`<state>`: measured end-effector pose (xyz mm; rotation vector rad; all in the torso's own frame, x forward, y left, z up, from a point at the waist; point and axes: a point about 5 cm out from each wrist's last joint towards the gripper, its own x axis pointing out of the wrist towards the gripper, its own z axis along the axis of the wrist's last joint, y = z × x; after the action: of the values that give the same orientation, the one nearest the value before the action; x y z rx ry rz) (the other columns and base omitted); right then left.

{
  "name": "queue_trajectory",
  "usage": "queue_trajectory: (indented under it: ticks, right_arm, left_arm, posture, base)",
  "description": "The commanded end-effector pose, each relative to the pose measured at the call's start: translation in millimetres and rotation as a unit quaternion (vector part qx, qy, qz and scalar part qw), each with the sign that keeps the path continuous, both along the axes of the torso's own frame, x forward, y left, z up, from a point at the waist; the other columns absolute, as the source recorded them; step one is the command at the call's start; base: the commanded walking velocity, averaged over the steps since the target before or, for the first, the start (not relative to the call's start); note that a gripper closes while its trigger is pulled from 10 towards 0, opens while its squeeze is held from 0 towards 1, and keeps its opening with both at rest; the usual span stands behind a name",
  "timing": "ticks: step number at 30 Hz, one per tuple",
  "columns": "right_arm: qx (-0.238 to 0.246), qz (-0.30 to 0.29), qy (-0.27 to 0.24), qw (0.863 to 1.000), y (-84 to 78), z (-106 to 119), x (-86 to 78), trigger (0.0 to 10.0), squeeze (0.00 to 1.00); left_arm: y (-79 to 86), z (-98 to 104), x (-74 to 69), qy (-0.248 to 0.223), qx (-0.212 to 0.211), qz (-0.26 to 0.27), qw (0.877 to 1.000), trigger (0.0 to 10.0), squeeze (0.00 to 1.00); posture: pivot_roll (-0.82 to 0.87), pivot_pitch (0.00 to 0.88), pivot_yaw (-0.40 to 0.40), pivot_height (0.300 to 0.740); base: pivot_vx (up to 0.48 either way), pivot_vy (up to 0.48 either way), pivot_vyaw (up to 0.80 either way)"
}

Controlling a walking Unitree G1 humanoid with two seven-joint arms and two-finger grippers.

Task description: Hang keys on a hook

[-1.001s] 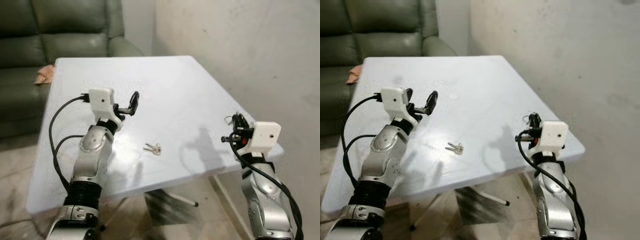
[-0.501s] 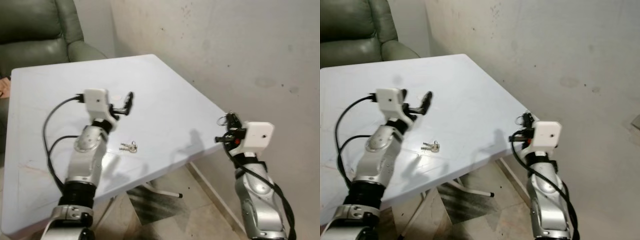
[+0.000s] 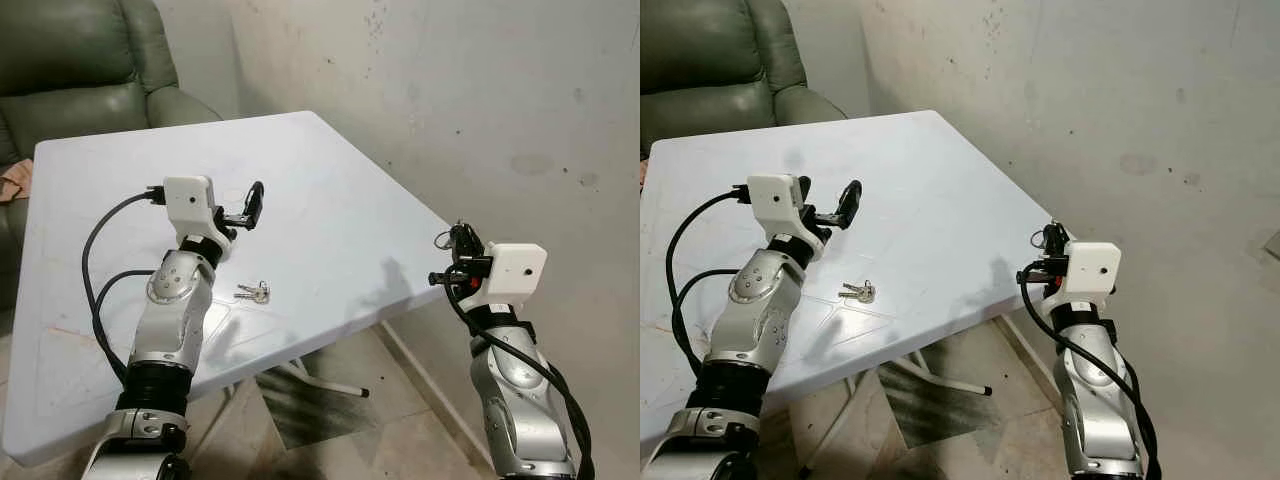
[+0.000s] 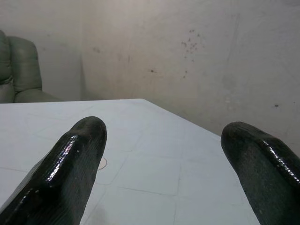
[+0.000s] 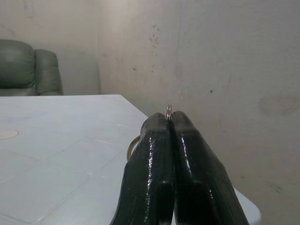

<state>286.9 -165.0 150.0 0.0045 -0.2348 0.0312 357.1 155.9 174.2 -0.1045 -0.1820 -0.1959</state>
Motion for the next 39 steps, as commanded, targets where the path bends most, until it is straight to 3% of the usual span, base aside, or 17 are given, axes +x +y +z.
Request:
queue_trajectory:
  ticks: [1, 7, 39]
  right_arm:
    - [-0.002, -0.003, -0.010, 1.000, -2.8, 5.1, 0.5, 10.0, 0.00]
    - [0.002, -0.010, 0.004, 1.000, -5.6, 2.2, 2.0, 10.0, 0.00]
    - [-0.007, 0.000, 0.019, 1.000, -1.4, -1.6, 3.3, 10.0, 0.00]
  left_arm:
    - [-3.3, 3.9, 2.4, -0.004, 0.002, -0.001, 1.000, 10.0, 0.00]
    - [-4.0, 3.6, 2.5, -0.005, 0.001, -0.001, 1.000, 10.0, 0.00]
    - [-6.0, 2.6, 3.9, 0.003, -0.004, -0.003, 1.000, 10.0, 0.00]
  posture:
    - [-0.01, 0.000, -0.041, 0.740]
    - [-0.01, 0.000, -0.042, 0.740]
    - [-0.01, 0.000, -0.045, 0.740]
  base:
    - [0.000, 0.000, 0.00]
    - [0.000, 0.000, 0.00]
    - [0.000, 0.059, -0.75]
